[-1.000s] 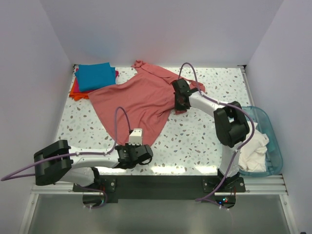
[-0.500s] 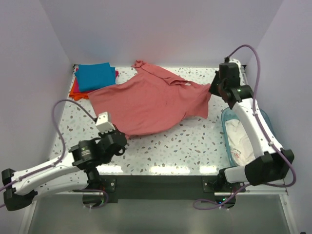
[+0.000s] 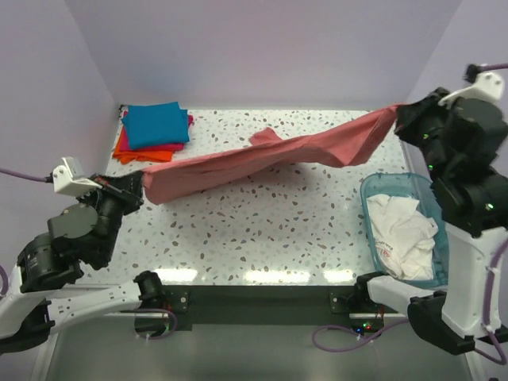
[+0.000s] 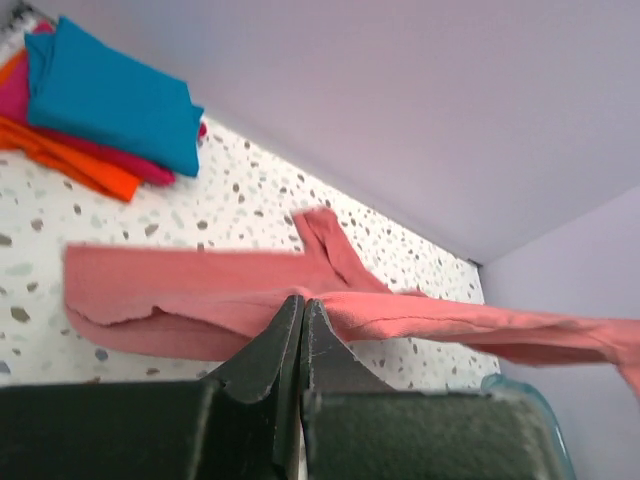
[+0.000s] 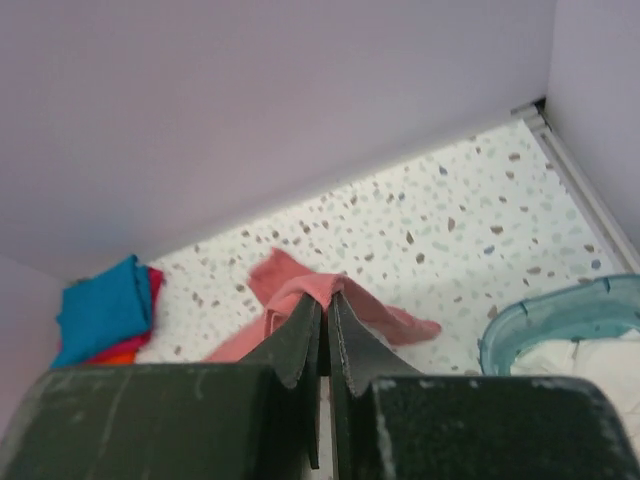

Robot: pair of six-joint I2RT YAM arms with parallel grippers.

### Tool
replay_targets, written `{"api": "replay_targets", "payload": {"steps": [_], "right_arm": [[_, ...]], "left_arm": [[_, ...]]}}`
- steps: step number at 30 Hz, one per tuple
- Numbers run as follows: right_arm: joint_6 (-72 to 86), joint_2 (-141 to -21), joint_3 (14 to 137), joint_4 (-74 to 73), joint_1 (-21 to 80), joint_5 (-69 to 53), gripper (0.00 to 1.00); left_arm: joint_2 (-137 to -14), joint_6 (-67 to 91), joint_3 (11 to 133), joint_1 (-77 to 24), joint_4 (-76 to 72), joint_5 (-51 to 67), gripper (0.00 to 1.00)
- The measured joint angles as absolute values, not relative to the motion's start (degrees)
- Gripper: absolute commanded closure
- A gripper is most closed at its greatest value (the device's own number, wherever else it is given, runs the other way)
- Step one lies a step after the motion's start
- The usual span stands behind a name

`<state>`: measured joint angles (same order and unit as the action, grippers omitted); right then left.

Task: Fold and stack the t-shirts
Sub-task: Flatten the tshirt out

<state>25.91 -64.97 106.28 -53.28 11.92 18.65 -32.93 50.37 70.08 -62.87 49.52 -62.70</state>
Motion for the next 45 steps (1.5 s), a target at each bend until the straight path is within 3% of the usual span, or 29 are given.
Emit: {"api": "replay_targets", "payload": {"steps": [7, 13, 19, 23, 26, 30, 34, 37, 42, 45], "right_arm": [[24.51, -66.13, 130.76, -54.68, 11.92, 17.41, 1.00], [23.68, -68.10, 127.63, -49.69, 11.86, 11.86, 1.00], [23.07, -81.32, 118.28, -43.11, 11.84, 6.22, 1.00], [22.85, -94.67, 117.40, -41.23, 11.79, 3.75, 1.00], [22.79, -107.77, 127.07, -41.89, 11.66, 2.20, 1.00], [23.00, -124.75, 151.70, -41.52, 11.16, 1.80, 1.00], [23.29, -119.39, 143.70, -33.95, 9.89, 3.68, 1.00], [22.55, -111.33, 138.17, -30.96, 9.06, 7.16, 1.00], [20.91, -100.40, 136.49, -24.36, 8.62, 10.11, 1.00], [20.60, -92.66, 129.49, -20.99, 8.64, 11.18, 1.00]], "left_arm": [[-35.94, 25.63, 73.32, -62.85, 27.62, -65.01, 1.00], [-45.54, 9.63, 73.56, -60.88, 10.66, -61.80, 1.00], [-63.59, 13.23, 73.56, -34.17, 7.38, -32.71, 1.00], [-75.96, 17.26, 73.63, -21.41, 5.23, -15.90, 1.00], [-87.13, 19.18, 81.56, -15.49, 3.62, -6.83, 1.00], [-103.22, 21.54, 103.46, -9.91, 4.25, 1.76, 1.00], [-112.27, 23.00, 124.27, -6.79, 5.15, 6.20, 1.00], [-112.31, 23.68, 131.37, -4.80, 3.92, 8.21, 1.00], [-105.36, 25.02, 126.82, -0.64, -0.93, 9.85, 1.00], [-100.60, 25.58, 119.66, 1.67, -3.44, 10.90, 1.00]]}}
